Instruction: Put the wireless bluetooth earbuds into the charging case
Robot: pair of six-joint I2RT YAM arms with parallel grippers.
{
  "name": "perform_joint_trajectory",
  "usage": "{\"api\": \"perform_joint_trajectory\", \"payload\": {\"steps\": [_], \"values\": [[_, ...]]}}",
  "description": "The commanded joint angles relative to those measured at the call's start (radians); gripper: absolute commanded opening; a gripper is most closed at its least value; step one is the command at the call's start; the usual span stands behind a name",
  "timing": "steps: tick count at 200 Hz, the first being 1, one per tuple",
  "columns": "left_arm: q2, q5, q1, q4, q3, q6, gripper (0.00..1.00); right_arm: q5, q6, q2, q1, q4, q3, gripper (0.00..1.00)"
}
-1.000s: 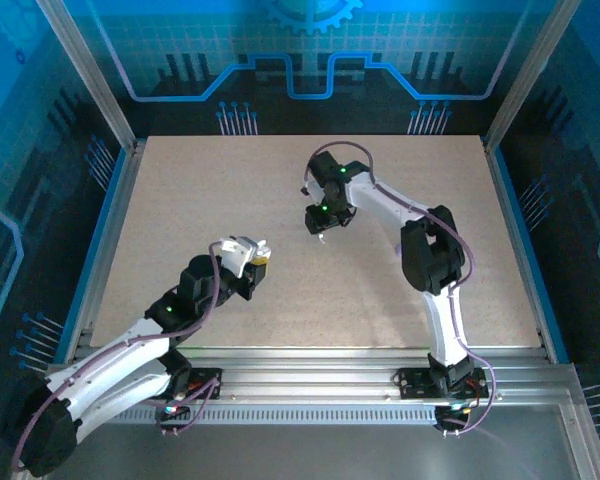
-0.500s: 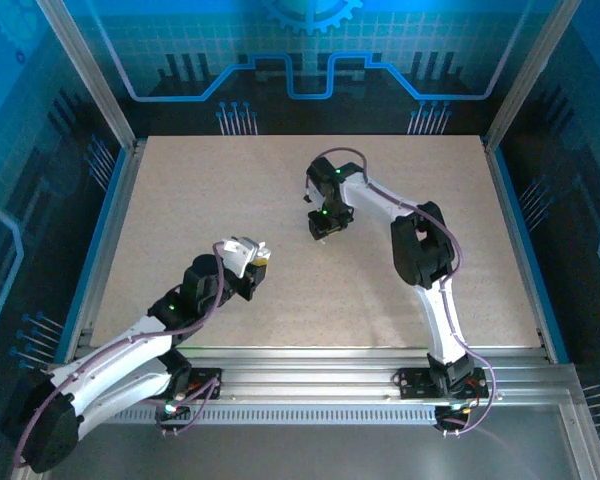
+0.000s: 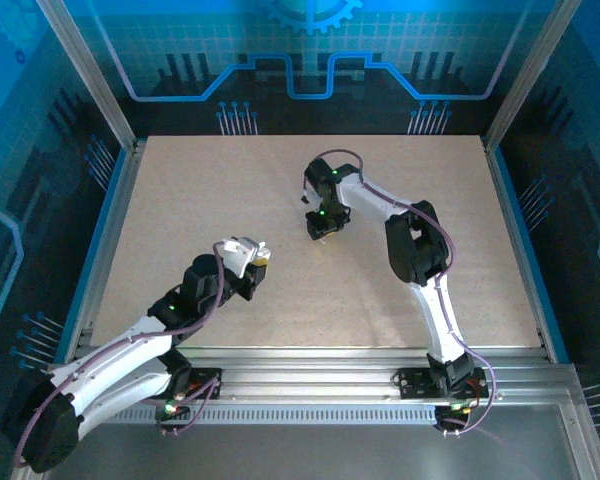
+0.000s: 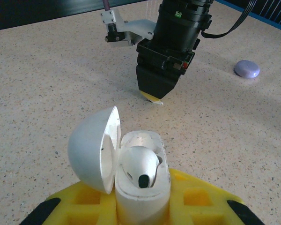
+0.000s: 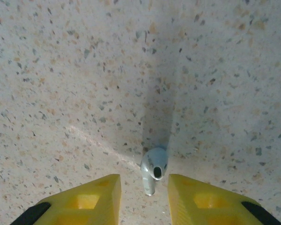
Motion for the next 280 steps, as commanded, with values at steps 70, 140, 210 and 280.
{"api": "perform_joint_trajectory", "payload": {"steps": [70, 140, 210, 280], "values": [[0.000, -0.018, -0.004, -0.010, 0.025, 0.029, 0.19, 0.028, -0.013, 0.077, -0.006, -0.018, 0.047, 0.28], [0.010, -0.014, -0.004, -0.012, 0.028, 0.030, 0.19, 0.097, -0.009, 0.107, 0.016, -0.034, 0.059, 0.19], [0.022, -0.006, -0.004, -0.001, 0.020, 0.028, 0.19, 0.130, 0.035, 0.035, 0.028, 0.010, 0.001, 0.11], [0.157, 0.066, -0.005, 0.227, -0.027, -0.060, 0.18, 0.050, 0.136, -0.262, 0.028, 0.212, -0.250, 0.11]]}}
